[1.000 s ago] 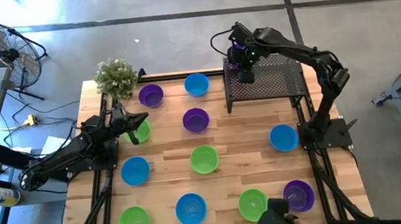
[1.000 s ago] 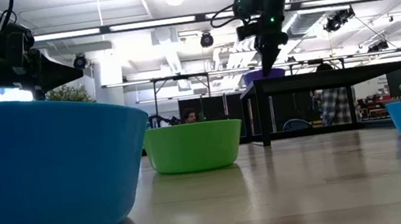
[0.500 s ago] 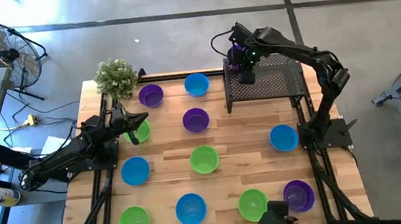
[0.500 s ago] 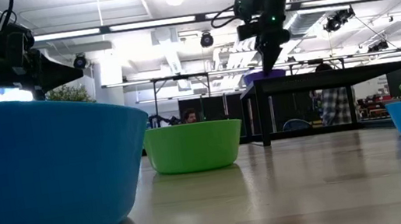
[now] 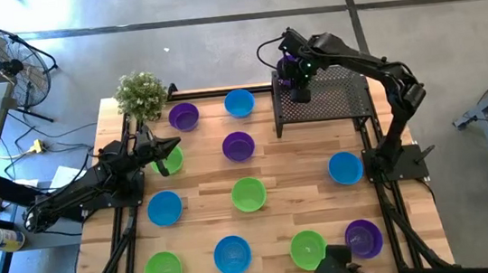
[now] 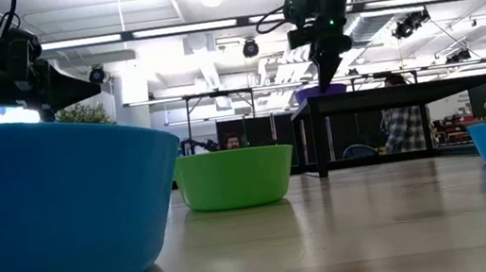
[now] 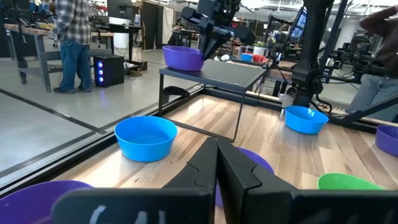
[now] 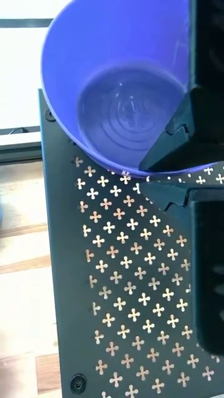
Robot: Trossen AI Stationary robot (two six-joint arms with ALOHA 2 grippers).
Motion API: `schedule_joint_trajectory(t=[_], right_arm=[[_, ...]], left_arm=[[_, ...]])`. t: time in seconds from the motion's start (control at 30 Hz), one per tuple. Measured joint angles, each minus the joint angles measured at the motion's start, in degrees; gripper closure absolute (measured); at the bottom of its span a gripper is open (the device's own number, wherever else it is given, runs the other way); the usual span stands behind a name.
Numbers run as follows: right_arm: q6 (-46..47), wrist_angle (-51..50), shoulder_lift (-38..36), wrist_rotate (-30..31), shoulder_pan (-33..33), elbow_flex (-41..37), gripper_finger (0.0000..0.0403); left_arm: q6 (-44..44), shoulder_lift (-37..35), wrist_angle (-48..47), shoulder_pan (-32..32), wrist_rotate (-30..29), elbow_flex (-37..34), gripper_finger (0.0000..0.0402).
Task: Pick & Place Mini bowls
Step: Put the violet bowl on the shelf, then put the blue bowl on the shelf
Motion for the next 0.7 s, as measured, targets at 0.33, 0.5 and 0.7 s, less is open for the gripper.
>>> schedule_joint_trajectory(t=[0.33,0.5,0.7], right_arm=[[0.15,2.9,-3.98,4.77,3.44,-0.04,0.0317],[3.72,5.84,-9.42,-2.67,5.64,-0.95,0.0338],[6.43,23.8,-20.65,-9.2,8.34,-16.69,0.0398]], left_arm=[[0.0,-0.02,0.0,0.01,0.0,0.0,0.0401],[-0.02,0.0,0.0,0.02,0.0,0.0,0.0401],[0.0,0.0,0.0,0.01,0.0,0.0,0.0401]])
